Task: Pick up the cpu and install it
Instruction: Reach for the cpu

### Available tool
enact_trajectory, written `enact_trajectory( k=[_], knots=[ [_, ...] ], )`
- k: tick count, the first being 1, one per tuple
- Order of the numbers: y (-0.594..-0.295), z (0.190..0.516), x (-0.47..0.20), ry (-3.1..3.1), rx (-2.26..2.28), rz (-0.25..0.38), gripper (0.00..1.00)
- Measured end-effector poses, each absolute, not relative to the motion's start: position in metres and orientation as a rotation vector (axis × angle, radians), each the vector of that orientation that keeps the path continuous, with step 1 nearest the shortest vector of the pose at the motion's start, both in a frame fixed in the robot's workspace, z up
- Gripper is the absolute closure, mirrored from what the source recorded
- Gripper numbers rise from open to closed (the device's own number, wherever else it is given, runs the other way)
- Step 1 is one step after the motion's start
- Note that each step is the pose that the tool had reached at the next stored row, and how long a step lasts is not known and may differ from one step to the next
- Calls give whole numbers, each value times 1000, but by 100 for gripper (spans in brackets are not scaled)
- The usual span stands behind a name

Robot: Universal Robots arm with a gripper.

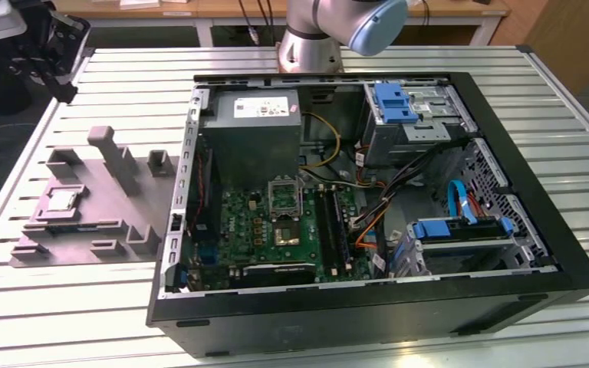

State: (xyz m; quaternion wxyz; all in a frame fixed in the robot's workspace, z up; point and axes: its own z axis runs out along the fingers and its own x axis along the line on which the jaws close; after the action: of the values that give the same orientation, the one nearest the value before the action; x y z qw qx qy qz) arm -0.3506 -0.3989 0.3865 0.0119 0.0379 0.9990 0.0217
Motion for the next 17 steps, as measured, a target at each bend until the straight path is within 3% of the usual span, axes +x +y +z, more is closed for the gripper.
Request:
enact_trajectory(
  k=[17],
  knots=[
    [-399, 387, -367, 3115, 118, 68, 89]
  ],
)
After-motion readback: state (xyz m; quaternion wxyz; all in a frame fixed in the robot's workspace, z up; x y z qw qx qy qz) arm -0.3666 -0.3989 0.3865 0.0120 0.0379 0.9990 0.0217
